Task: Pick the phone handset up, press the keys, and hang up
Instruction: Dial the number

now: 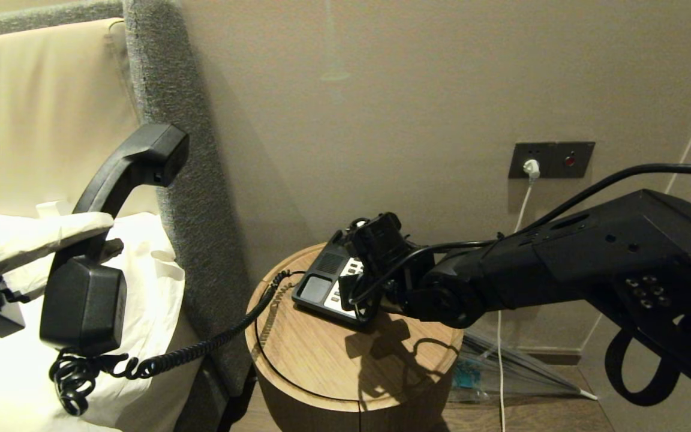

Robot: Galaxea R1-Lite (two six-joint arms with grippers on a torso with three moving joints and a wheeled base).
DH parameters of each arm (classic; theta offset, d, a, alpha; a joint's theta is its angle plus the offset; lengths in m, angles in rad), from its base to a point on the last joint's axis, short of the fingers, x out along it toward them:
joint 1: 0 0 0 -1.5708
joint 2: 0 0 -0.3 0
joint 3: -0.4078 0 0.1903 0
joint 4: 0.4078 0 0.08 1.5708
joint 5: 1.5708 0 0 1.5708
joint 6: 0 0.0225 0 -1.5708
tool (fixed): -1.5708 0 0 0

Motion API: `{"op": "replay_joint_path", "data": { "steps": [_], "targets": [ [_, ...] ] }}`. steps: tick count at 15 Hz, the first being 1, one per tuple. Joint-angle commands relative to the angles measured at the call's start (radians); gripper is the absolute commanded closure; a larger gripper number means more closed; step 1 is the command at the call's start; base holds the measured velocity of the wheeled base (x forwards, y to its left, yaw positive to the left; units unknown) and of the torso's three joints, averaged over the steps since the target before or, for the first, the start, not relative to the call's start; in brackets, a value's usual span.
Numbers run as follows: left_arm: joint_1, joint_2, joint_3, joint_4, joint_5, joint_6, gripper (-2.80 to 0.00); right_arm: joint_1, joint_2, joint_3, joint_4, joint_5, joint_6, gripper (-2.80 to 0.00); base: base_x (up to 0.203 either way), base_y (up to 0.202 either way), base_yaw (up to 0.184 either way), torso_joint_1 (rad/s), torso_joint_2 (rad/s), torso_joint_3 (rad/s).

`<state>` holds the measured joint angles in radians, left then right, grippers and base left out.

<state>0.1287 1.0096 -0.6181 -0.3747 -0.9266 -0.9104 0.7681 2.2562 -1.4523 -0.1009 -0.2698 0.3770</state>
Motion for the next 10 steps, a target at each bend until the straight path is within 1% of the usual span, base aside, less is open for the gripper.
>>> {"op": "replay_joint_path", "data": {
  "steps": [1,10],
  "targets": [
    [0.000,0.001,0.000,-0.003,-0.005,-0.005,0.00,0.000,0.010,-0.003,-0.002,-0.002,0.002,0.00,0.000,0.000,0.000,0.000,0.00,0.000],
    [0.000,0.000,0.000,-0.001,-0.006,-0.005,0.00,-0.001,0.029,-0.005,-0.007,0.000,0.002,0.00,0.000,0.000,0.000,0.000,0.00,0.000]
  ]
}}
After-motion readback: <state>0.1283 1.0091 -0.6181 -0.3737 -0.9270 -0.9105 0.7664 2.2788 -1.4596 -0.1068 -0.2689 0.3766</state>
